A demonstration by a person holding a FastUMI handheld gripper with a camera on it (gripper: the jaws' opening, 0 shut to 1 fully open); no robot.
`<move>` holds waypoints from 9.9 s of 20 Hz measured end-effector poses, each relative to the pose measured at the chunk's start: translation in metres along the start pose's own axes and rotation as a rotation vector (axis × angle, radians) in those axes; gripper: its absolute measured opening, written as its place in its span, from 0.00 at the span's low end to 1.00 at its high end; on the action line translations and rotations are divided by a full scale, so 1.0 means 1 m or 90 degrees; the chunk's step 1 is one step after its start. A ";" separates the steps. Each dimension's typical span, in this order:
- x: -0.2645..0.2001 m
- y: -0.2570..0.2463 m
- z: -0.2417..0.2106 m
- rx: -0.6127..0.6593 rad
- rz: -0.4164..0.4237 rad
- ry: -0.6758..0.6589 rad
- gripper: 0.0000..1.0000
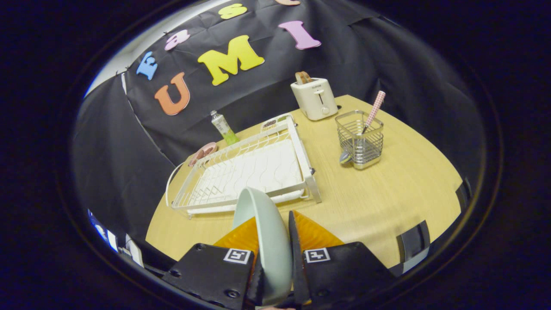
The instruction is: Take the plate from the dish rack, then take the spoon from the basket and place it into the plate.
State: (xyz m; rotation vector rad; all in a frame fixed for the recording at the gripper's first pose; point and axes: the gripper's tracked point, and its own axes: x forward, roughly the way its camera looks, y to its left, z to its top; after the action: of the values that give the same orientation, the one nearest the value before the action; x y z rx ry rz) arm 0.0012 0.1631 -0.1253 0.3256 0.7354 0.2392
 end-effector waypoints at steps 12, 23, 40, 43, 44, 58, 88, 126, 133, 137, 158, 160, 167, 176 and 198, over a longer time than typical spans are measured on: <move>0.025 -0.010 -0.006 0.095 0.025 0.015 0.38; -0.007 -0.028 0.059 -0.076 -0.047 -0.178 0.57; -0.017 -0.147 0.159 -0.154 -0.141 -0.318 0.95; 0.007 -0.154 0.173 -0.145 -0.102 -0.300 0.93; 0.013 -0.160 0.178 -0.140 -0.095 -0.297 0.93; 0.077 -0.183 0.219 -0.046 0.027 -0.230 0.45; 0.082 -0.189 0.228 0.034 0.163 -0.151 0.08; 0.047 -0.169 0.241 -0.133 0.142 -0.206 0.06; 0.009 -0.134 0.263 -0.217 0.064 -0.280 0.06; -0.028 -0.120 0.267 -0.222 0.011 -0.352 0.06; -0.067 0.049 0.061 -0.137 0.044 -0.391 0.06; -0.052 0.056 0.044 -0.118 0.044 -0.384 0.06; -0.005 0.078 0.007 -0.097 0.063 -0.343 0.11; -0.001 0.060 0.013 -0.119 0.032 -0.346 0.55; -0.080 0.052 0.029 -0.282 -0.038 -0.420 0.99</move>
State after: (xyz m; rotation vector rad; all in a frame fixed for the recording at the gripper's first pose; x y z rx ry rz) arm -0.0418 0.1791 -0.0366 -0.0494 0.0303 0.2141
